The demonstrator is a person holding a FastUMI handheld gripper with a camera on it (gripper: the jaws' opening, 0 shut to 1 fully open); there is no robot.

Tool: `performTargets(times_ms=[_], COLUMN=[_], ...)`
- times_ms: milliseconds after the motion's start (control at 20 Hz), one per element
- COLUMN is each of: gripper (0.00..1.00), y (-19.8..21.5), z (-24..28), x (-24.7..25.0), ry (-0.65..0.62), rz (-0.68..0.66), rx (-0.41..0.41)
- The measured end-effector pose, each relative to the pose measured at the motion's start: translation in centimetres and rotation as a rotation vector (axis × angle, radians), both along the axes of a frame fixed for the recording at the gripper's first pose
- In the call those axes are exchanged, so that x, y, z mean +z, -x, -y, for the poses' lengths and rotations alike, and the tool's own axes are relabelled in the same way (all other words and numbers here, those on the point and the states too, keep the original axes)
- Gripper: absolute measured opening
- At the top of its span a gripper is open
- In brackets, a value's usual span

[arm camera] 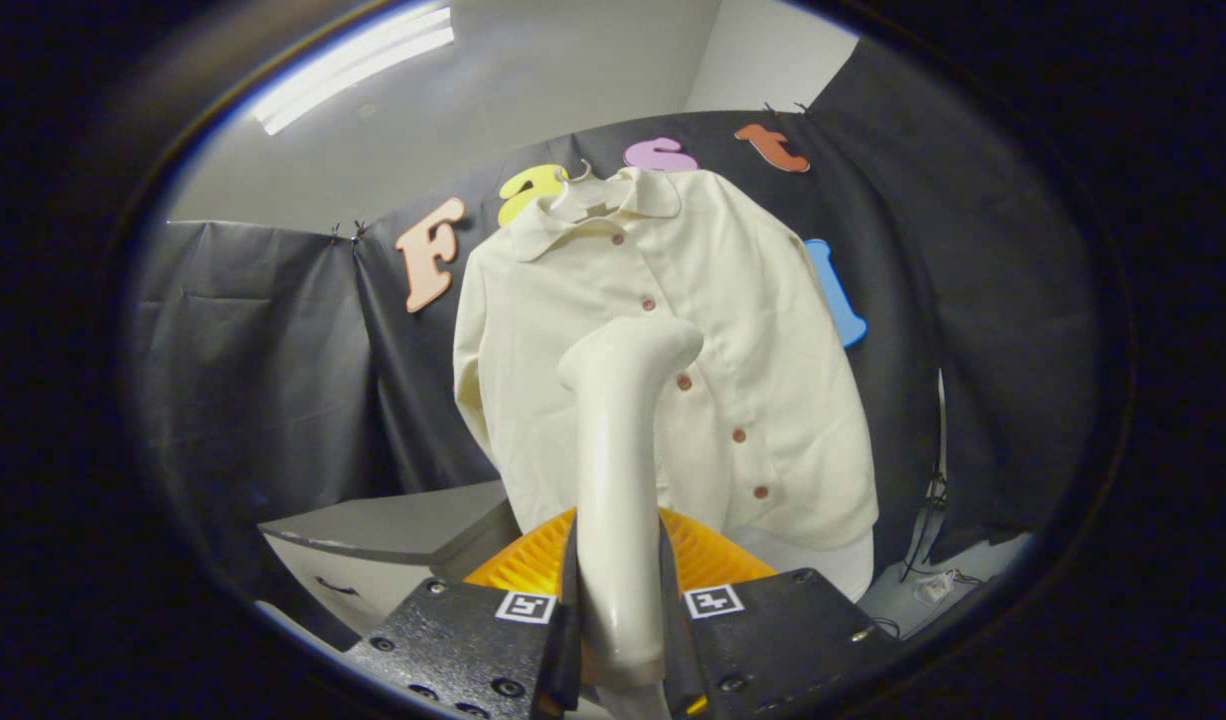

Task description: Iron the clothes twice with a garment steamer, once on the left side and once on the right side.

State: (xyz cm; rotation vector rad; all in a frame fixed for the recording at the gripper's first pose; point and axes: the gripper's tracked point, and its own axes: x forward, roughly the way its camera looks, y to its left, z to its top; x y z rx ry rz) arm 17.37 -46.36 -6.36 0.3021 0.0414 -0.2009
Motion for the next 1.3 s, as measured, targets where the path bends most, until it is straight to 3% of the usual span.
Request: performTargets(times_ms=[200, 350, 600, 950, 1300], gripper=[0.32, 0.32, 0.32, 0.32, 0.32], y=[-3.1, -5.2, -9.1, -9.7, -8.4], z=[4.2, 7.8, 11.0, 11.2, 10.9], x=[5.2, 8.4, 10.7, 7.1, 1.9], ry=[0.011, -0.047, -0.073, -0.166, -0.179], rz=[0.072, 0.149, 0.2, 0.213, 0.157], rx=[-0.054, -0.108, -0.158, -0.129, -0.138])
